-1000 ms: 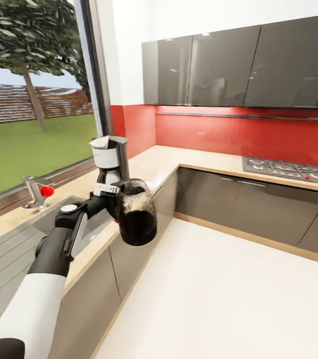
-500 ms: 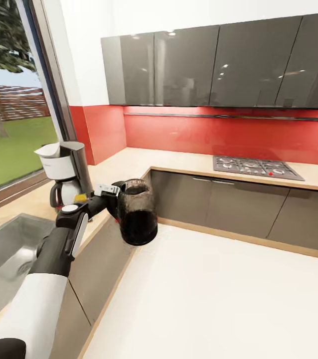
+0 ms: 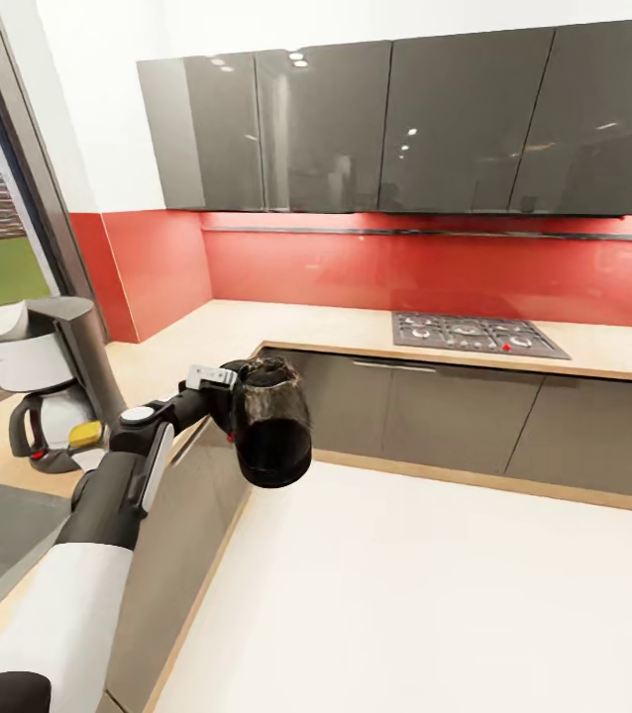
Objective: Set up a coffee station on the kitchen countertop: keep the coffee maker on the countertop, move the bottle of coffee from the kitchen shelf to the counter next to the coffee maker, place a paper coffee filter on top of the coffee maker, put the saucer next to the coffee maker with the coffee cup on the saucer, and place the electric kettle next to the coffee maker.
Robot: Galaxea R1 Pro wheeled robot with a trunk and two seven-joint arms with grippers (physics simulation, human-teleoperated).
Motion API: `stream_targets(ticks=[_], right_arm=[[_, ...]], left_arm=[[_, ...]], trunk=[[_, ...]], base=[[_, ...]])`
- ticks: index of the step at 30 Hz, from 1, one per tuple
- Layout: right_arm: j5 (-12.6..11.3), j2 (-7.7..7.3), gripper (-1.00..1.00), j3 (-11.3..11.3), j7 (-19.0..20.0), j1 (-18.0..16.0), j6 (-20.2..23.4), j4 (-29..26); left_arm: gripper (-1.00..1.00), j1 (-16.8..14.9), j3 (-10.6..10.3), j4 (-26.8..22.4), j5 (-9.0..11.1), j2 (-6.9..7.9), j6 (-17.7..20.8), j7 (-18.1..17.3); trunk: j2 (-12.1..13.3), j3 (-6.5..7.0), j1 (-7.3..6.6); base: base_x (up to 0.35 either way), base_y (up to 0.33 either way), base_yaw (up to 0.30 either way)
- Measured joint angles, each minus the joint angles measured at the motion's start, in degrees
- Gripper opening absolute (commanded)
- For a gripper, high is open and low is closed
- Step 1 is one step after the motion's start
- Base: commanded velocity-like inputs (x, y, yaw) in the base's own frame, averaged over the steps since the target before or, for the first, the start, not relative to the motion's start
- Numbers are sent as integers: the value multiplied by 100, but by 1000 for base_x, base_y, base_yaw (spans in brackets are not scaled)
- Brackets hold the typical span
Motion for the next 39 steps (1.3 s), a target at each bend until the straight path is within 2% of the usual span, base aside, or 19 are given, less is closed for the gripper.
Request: stream_targets(ticks=[15,39], right_arm=[[-13,0,100,-48,-15,0,16,0],[-10,-10,100,-22,-8,0,1,-1]], left_arm=[[-100,0,-1,-1,1,-6,-1,24],[-100,0,-4,-1,29,-14,8,26]], trunk=[[0,0,0],[0,0,0]], base=[[337,-6,0],[325,-95,0]])
